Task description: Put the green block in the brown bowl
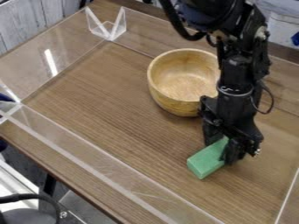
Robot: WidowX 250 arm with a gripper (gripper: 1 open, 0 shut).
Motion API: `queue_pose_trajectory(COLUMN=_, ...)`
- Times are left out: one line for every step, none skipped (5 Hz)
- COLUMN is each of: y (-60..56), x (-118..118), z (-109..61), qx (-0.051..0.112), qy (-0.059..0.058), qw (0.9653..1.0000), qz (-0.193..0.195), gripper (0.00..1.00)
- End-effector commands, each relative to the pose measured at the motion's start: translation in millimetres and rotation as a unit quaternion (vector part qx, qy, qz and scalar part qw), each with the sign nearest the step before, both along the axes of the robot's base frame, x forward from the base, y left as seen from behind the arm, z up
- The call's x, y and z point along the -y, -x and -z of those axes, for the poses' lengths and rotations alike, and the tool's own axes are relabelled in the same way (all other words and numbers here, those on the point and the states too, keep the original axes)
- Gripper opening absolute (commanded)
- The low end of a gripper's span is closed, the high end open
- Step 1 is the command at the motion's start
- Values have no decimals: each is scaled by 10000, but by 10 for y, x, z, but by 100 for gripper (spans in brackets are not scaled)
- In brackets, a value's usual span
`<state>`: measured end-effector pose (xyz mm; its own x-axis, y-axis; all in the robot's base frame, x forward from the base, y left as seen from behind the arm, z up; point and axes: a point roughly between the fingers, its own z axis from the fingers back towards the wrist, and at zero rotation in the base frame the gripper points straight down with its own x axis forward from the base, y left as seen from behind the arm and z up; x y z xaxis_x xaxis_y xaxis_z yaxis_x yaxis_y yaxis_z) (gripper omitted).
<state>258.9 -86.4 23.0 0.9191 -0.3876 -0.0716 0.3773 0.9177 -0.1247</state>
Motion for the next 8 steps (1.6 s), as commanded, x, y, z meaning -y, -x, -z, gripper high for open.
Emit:
queue_pose_trajectory(y=-113, x=24, z=-322, qx=441, qy=71, qw=9990, qz=-13, gripper=0)
queue_pose_trajectory(y=-164, x=2, z=-590, qx=668, qy=51, qw=9977, qz=-59, gripper=0)
queue_pose_trajectory(y=-302, x=-84, z=-960, qx=1016, qy=-7, qw=9946, qz=-197, gripper=0)
queue_pose_trajectory(y=-452, x=-268, z=-1213, qx=1238, qy=-99, qw=9913, qz=-428, gripper=0)
queue_pose_trajectory(y=-552, x=-509, z=-1305, qx=1312, qy=-151, qw=9889, qz=-679, gripper=0)
queue_pose_trajectory(y=-557, x=-735, z=-1300, qx=1291, qy=-180, qw=9879, qz=-841, gripper=0)
queue_pose_trajectory(y=-569, x=-816, z=-1243, qx=1286, qy=-157, qw=9875, qz=-903, gripper=0)
queue_pose_trajectory(y=-604, x=-866, z=-1136, qx=1227, qy=-139, qw=9881, qz=-921, gripper=0)
